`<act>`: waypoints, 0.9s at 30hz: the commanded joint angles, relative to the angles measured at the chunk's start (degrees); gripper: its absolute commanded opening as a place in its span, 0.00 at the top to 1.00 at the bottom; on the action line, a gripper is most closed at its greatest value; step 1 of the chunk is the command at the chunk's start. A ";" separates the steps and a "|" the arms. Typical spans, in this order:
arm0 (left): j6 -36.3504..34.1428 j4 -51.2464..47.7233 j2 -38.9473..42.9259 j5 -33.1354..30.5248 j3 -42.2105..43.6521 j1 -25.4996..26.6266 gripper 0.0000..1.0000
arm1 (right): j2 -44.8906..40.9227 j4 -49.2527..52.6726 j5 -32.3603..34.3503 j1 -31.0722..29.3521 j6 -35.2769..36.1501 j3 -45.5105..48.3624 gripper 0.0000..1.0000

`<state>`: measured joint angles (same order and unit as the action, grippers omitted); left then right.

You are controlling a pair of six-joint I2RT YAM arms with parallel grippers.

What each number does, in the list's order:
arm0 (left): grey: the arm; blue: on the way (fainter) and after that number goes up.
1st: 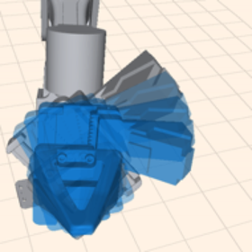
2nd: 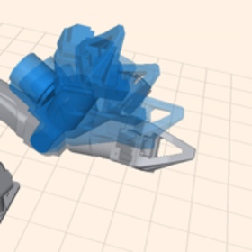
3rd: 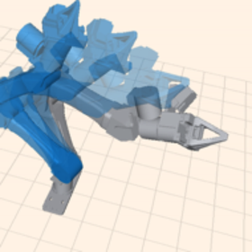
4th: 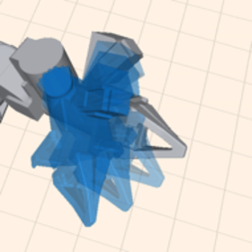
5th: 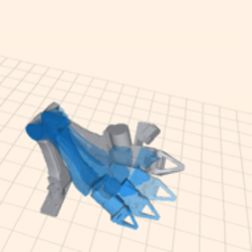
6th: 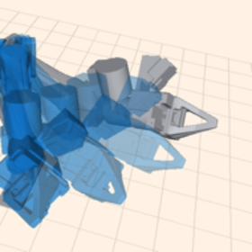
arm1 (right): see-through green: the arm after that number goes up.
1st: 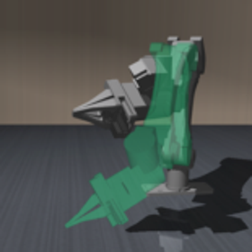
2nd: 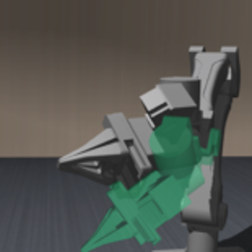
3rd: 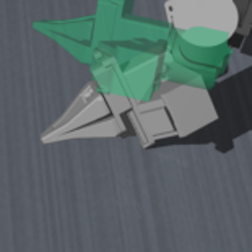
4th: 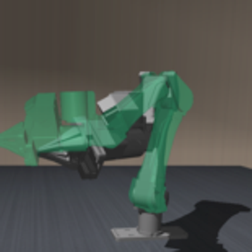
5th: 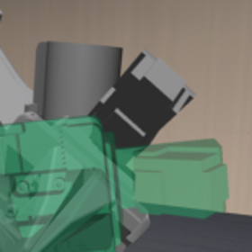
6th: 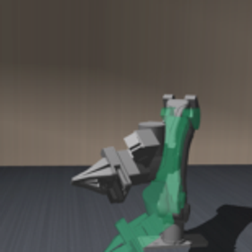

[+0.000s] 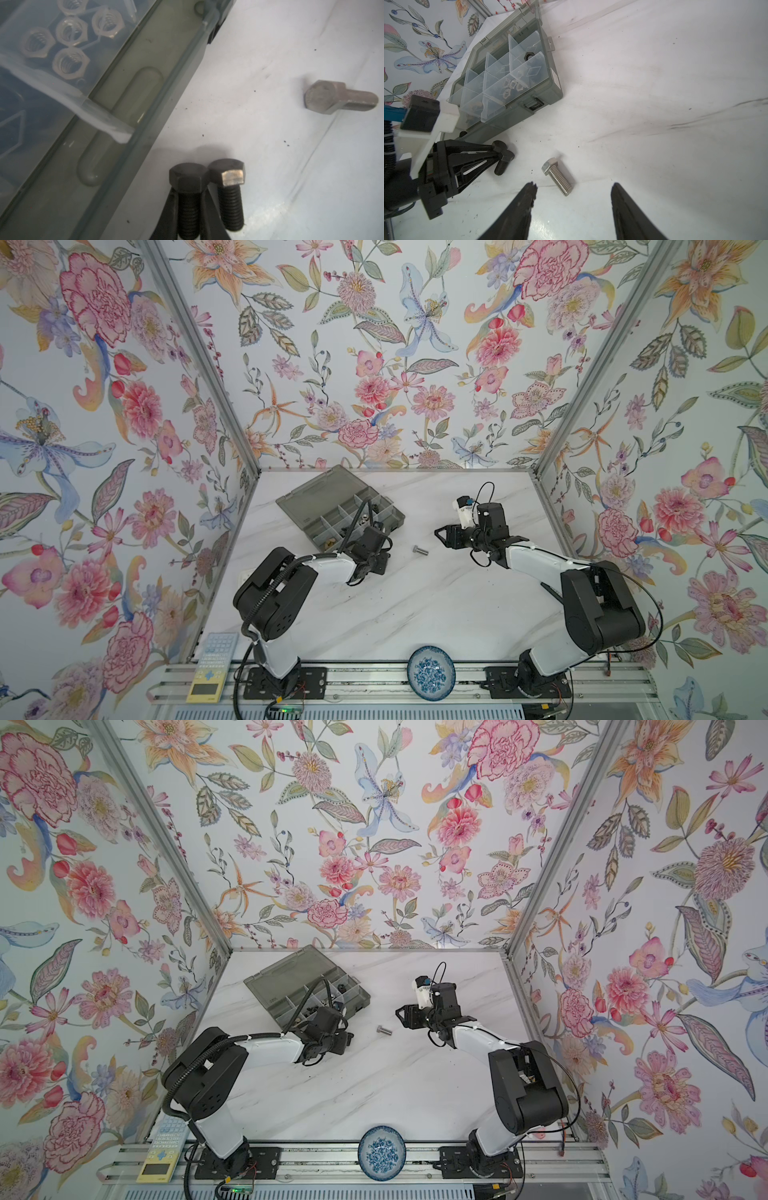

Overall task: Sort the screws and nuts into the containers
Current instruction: 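Lift the black bolt and carry it over the box compartment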

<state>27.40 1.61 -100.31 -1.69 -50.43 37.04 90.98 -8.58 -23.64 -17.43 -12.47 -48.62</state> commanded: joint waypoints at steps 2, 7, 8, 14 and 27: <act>-1.37 -2.86 7.48 0.51 -0.48 -0.34 1.00 | -0.19 0.55 -0.71 0.50 0.07 0.45 0.39; -4.19 -8.01 14.06 -3.69 -1.59 -0.51 1.00 | -0.06 0.50 -0.80 0.61 0.03 0.52 0.39; -4.81 -8.93 15.11 -4.56 -1.60 -0.64 1.00 | -0.01 0.51 -0.80 0.56 0.04 0.52 0.39; -7.73 -10.96 18.75 -5.78 0.38 -5.09 1.00 | -0.19 0.45 -0.97 0.57 -0.05 0.72 0.39; -13.95 -4.65 20.92 -2.66 7.78 -11.50 1.00 | -0.83 0.84 -0.70 0.56 -0.23 0.82 0.39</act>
<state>15.70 -4.93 -80.25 -4.69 -43.46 25.45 90.98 -8.56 -23.66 -17.15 -12.47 -48.47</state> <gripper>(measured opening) 0.159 0.615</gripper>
